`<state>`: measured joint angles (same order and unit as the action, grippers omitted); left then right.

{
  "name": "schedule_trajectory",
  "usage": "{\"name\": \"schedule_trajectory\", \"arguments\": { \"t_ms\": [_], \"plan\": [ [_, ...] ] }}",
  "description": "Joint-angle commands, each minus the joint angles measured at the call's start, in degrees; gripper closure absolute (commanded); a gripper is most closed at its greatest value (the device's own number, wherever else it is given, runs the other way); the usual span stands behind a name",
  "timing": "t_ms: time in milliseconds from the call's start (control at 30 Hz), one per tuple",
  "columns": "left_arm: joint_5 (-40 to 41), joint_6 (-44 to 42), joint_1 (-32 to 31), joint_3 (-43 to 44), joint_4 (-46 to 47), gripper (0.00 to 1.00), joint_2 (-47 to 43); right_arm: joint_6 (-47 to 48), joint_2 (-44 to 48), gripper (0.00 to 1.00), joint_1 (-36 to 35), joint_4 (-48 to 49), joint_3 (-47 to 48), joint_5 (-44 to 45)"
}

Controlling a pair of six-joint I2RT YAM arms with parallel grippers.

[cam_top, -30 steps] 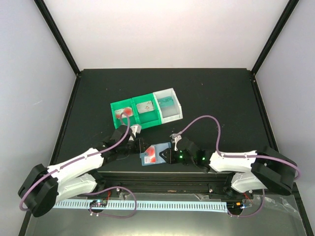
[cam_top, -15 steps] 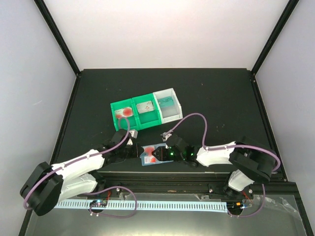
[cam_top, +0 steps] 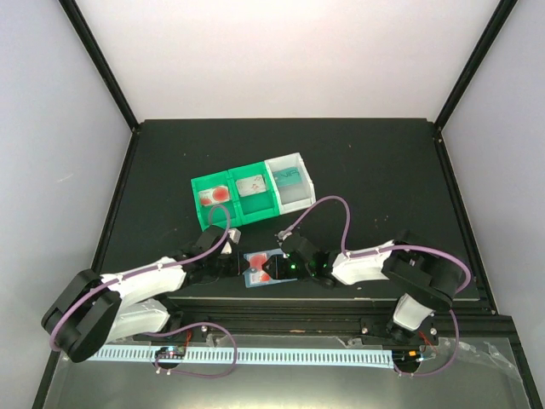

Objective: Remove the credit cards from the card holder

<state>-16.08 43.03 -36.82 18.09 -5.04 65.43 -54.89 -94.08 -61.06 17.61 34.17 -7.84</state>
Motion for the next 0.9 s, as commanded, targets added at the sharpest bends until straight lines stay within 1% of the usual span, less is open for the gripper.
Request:
{"name": "schedule_trajectory", "arguments": {
  "t_ms": [0,200,333,533,700,767,867],
  "plan": [
    [0.2,-1.1,0.3,-0.5,0.7,0.98,0.7,1.5,-1.1,0.72,-0.4,-1.2,1.2,2.2],
    [0.1,-0.8,0.3,-0.6,0.7,0.98,0.6,1.4,-2.0,0.72,-0.3,0.6,1.0,1.3],
    [0.0,-0.3,0.3,-0.6,0.7,0.98,0.3,1.4,-2.3,0.75,-0.4,1.6,0.8,0.9],
    [0.0,0.5,0.3,-0.9,1.4,0.98,0.6,1.6,-1.7,0.84,-0.3,2.9,0.1,0.4],
    [0.0,0.6,0.3,-0.9,1.8,0.97,1.2,1.4,-0.1,0.95,-0.3,4.0,-1.4,0.8],
    [0.2,0.6,0.3,-0.8,1.6,0.95,1.4,1.7,0.6,0.98,-0.3,3.1,-1.5,1.4],
    [0.4,0.8,0.3,-0.8,1.5,0.94,1.4,1.4,1.6,0.99,-0.1,2.9,-2.1,1.5]
  ]
}}
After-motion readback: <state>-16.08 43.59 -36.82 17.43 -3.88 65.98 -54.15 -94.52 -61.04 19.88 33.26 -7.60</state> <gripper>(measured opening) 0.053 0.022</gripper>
